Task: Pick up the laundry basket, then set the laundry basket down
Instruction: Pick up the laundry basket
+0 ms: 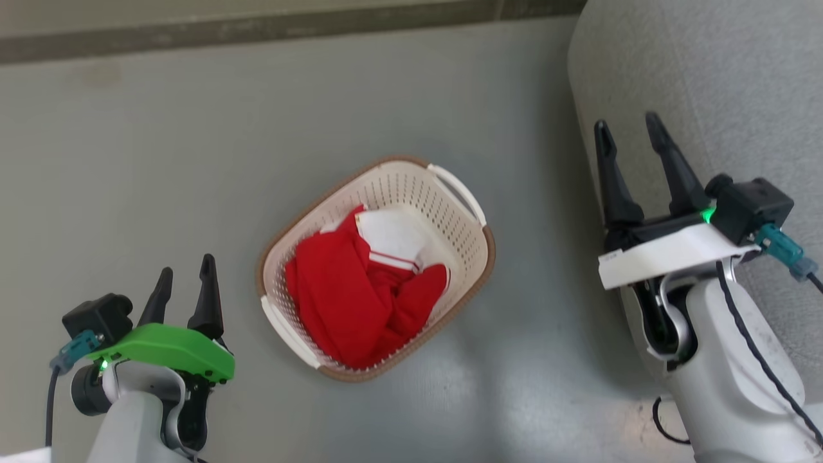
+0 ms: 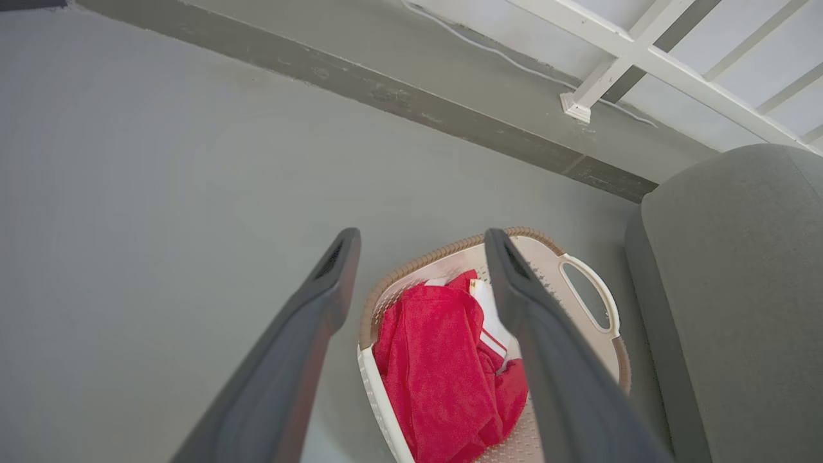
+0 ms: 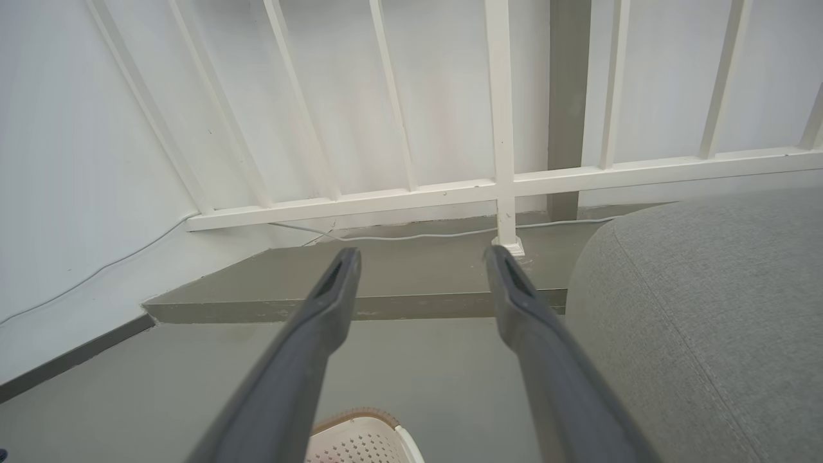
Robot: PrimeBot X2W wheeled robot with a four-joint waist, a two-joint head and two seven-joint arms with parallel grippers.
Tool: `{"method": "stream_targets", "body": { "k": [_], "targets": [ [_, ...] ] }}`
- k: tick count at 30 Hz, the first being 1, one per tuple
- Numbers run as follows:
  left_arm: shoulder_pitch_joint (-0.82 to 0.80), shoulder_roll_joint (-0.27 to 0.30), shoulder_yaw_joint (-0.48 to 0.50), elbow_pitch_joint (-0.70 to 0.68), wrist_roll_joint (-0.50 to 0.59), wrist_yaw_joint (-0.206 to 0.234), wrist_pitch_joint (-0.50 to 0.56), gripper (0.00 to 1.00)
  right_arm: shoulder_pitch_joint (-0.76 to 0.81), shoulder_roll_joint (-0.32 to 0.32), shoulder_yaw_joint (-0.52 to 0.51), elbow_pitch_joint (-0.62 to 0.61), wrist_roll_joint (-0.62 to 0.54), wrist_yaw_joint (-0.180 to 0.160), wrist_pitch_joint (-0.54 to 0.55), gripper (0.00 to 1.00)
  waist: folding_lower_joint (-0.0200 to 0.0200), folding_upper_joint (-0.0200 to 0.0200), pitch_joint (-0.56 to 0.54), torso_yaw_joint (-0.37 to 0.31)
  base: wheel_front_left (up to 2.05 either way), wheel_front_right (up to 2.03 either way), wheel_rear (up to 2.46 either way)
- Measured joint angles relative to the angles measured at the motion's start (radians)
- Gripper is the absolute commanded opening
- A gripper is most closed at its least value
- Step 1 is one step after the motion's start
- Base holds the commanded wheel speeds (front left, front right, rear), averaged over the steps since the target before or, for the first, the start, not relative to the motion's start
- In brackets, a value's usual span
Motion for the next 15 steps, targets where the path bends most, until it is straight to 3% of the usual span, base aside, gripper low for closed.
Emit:
{"method": "stream_targets", "body": {
  "k": [15],
  "targets": [
    [-0.150, -0.009, 0.024, 0.241, -0.123, -0.006, 0.105, 1.00, -0.101, 0.010, -0.002, -0.019, -0.024, 0.001, 0.000, 1.00, 0.0001, 0.0000, 0.173, -0.013, 0.00, 0.00, 0.00]
  ]
}}
